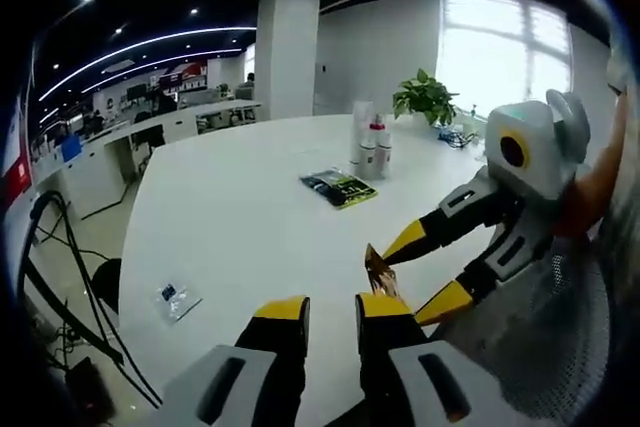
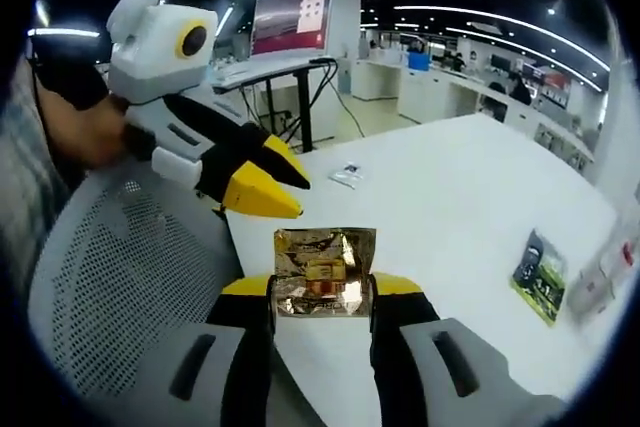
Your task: Arrange the skincare products in the storage area until every visible bottle or jar stands upright without overlapping.
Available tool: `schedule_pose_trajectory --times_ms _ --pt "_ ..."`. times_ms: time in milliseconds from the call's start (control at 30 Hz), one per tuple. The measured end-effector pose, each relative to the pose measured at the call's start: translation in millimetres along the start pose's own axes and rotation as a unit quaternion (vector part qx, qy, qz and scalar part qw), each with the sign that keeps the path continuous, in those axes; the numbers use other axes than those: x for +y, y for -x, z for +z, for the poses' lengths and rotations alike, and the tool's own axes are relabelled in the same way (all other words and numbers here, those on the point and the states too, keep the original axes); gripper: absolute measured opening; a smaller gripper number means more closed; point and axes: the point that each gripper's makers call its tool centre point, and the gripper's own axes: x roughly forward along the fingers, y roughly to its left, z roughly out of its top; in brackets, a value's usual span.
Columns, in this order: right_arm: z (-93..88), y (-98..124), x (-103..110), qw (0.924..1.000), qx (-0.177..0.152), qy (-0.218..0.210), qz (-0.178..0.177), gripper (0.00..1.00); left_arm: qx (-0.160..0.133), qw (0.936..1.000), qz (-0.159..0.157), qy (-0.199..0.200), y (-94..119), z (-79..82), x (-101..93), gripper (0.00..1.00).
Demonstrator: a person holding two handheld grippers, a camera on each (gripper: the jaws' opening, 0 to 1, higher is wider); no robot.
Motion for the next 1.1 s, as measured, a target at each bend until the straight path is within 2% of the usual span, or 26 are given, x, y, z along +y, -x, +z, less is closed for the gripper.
schedule_pose_trajectory --times_ms 233,800,1100 --pt "10.9 -3 -5 0.9999 -0.011 0.006 0.002 0.34 -0.001 1.0 0.001 0.008 0 0.3 1.6 0.18" --pt "10.9 -3 -8 0.9998 -0.013 0.011 0.003 0.34 -0.003 0.9999 0.002 0.013 -1 2.0 1.7 0.18" --pt "15.1 -2 -10 0.9997 -0.02 0.014 -0.001 0.34 -0.017 0.9992 0.0 0.036 1 6.7 4.8 0.18"
